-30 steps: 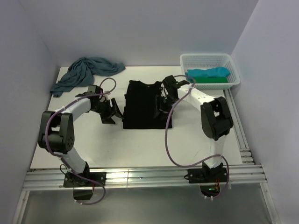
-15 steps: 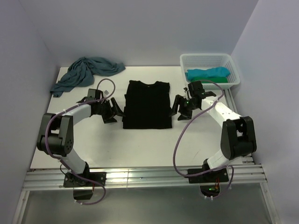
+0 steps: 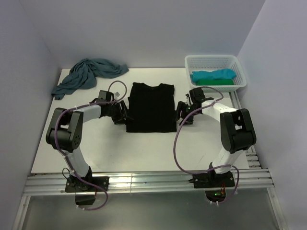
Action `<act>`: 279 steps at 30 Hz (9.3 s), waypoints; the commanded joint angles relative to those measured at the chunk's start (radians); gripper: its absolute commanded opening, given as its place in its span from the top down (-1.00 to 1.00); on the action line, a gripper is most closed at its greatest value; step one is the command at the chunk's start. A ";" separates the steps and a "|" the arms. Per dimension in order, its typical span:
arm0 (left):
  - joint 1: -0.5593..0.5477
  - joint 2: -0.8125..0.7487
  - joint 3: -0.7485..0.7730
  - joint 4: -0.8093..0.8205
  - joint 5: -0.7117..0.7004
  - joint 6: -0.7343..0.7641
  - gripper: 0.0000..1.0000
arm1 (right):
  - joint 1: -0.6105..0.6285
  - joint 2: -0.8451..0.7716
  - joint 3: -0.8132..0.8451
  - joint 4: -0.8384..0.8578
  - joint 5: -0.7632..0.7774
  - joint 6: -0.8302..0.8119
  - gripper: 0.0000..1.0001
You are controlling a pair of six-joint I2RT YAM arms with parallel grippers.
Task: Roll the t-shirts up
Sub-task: Roll the tshirt
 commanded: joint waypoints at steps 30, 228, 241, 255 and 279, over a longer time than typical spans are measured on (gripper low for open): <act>-0.070 0.043 -0.066 -0.366 -0.007 0.029 0.99 | 0.096 -0.052 -0.132 -0.178 -0.040 0.068 1.00; -0.112 -0.046 -0.118 -0.469 0.082 -0.155 0.99 | 0.061 -0.052 0.000 -0.382 -0.180 0.079 1.00; -0.028 0.017 -0.026 -0.522 0.142 -0.147 0.99 | 0.022 0.066 0.106 -0.455 -0.278 0.079 1.00; -0.023 0.287 0.331 -0.680 -0.011 0.116 0.99 | 0.101 -0.139 0.005 -0.346 0.096 -0.044 -0.08; -0.015 0.510 0.652 -0.834 -0.129 0.316 0.91 | 0.884 0.006 0.230 -0.096 0.700 -0.440 -0.14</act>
